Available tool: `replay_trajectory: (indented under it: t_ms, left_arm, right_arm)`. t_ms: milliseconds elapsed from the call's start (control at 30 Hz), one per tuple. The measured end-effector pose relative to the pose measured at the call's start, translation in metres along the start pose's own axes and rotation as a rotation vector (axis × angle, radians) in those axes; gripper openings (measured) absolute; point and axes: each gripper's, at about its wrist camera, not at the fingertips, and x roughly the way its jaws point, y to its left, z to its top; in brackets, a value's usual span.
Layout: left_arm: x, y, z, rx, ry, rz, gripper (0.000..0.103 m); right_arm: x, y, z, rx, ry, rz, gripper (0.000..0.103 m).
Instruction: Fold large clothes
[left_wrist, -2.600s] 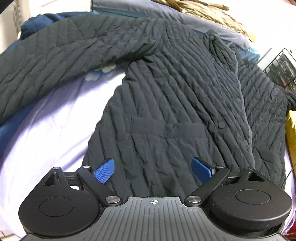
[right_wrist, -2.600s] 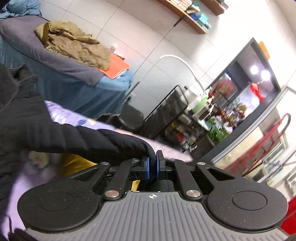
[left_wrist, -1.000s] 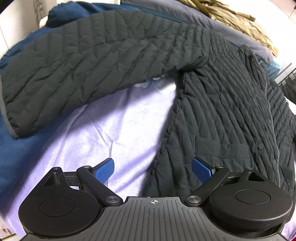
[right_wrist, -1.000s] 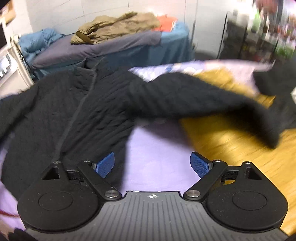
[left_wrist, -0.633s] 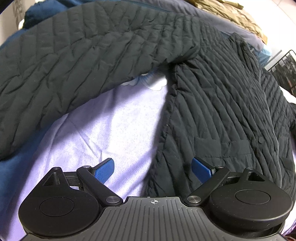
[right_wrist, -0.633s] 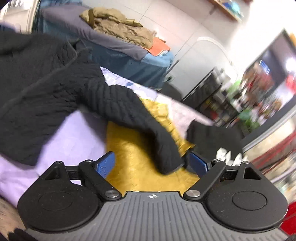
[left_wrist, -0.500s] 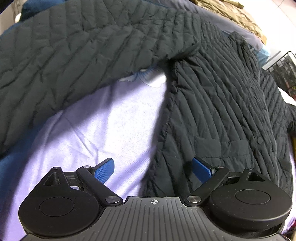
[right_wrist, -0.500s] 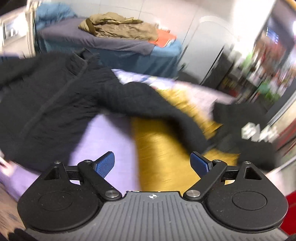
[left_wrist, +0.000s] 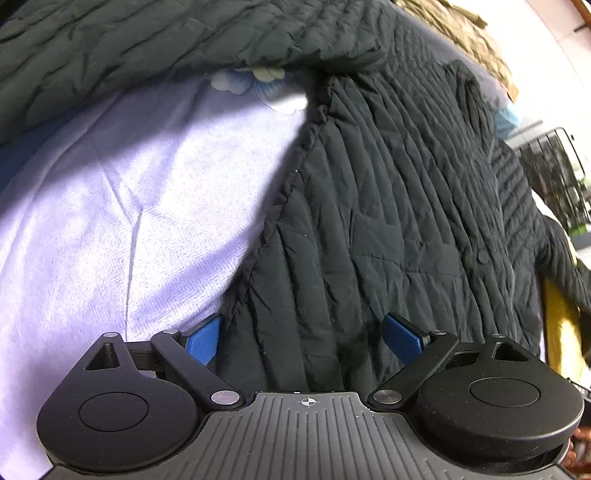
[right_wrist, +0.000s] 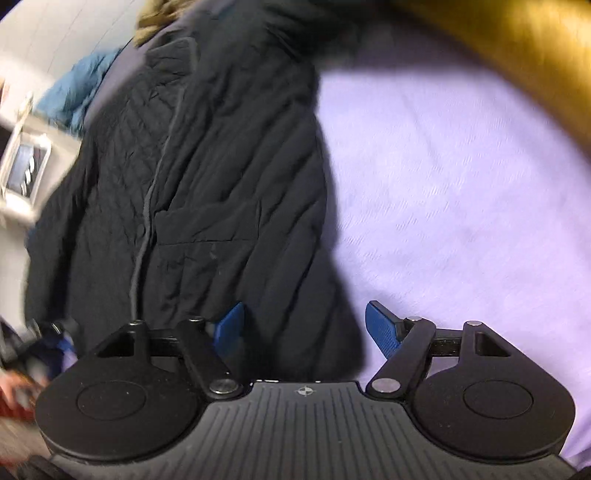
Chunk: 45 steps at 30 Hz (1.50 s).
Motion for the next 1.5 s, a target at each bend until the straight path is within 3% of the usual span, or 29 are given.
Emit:
replay_trajectory:
  t_ms: [67,133,167,200,267,333,433,567,700,800,933,1067,1133,1167,1200,1233,1267,1367,1500]
  left_arm:
    - [0.001,-0.004,0.001,-0.009,0.001,-0.005,0.103]
    - [0.002,-0.006,0.002,-0.018,0.009,-0.035,0.103]
    - [0.002,-0.008,0.003,-0.022,0.018,-0.043,0.103]
    - [0.002,-0.010,0.004,-0.020,0.023,-0.040,0.103]
    - [0.002,-0.013,0.005,-0.008,0.033,-0.022,0.097]
    - [-0.001,-0.013,0.007,-0.012,0.041,-0.022,0.080]
    - [-0.020,-0.017,0.013,0.030,0.037,-0.059,0.063]
    - [-0.058,-0.034,0.019,0.156,0.009,-0.086,0.056]
    - [-0.067,-0.045,0.006,0.246,0.058,-0.064,0.055]
    - [-0.060,-0.039,-0.016,0.272,0.117,-0.036,0.055]
    - [-0.037,-0.019,-0.037,0.228,0.164,0.044,0.055]
    - [-0.014,-0.008,-0.030,0.137,0.178,0.066,0.060]
    - [-0.008,-0.008,-0.021,0.134,0.181,0.078,0.067]
    - [-0.007,-0.010,-0.017,0.138,0.184,0.079,0.069]
    - [-0.006,-0.009,-0.012,0.141,0.184,0.082,0.080]
    - [-0.007,-0.008,-0.012,0.140,0.180,0.086,0.099]
    - [-0.010,-0.006,-0.016,0.135,0.166,0.094,0.103]
    - [-0.027,0.000,-0.010,0.118,0.099,0.102,0.103]
    - [-0.048,0.003,0.000,0.096,0.040,0.120,0.103]
  right_arm:
    - [0.003,0.004,-0.002,0.042,-0.023,0.011,0.076]
    - [0.006,0.010,-0.002,0.024,-0.005,0.001,0.056]
    - [0.007,0.011,-0.002,0.025,0.012,0.005,0.038]
    - [0.007,0.012,-0.003,0.035,0.025,0.030,0.029]
    - [0.003,0.016,-0.002,0.033,0.015,0.046,0.023]
    - [-0.002,0.021,0.000,0.026,0.010,0.060,0.018]
    - [-0.024,0.024,0.002,0.019,0.007,0.079,0.015]
    - [-0.068,0.040,-0.001,-0.034,-0.027,0.167,0.013]
    - [-0.094,0.053,-0.009,-0.129,-0.004,0.136,0.012]
    - [-0.097,0.044,-0.019,-0.132,0.041,0.083,0.012]
    - [-0.095,0.020,-0.037,-0.054,0.090,0.055,0.012]
    - [-0.077,0.002,-0.047,0.035,0.118,0.013,0.013]
    - [-0.062,0.002,-0.044,0.053,0.141,-0.050,0.015]
    - [-0.057,0.005,-0.042,0.042,0.149,-0.075,0.020]
    - [-0.053,0.010,-0.041,0.023,0.153,-0.105,0.029]
    - [-0.048,0.016,-0.039,-0.009,0.168,-0.148,0.034]
    - [-0.046,0.021,-0.038,-0.052,0.183,-0.182,0.042]
    - [-0.043,0.039,-0.039,-0.239,0.193,-0.294,0.064]
    - [-0.059,0.044,-0.041,-0.332,0.150,-0.378,0.070]
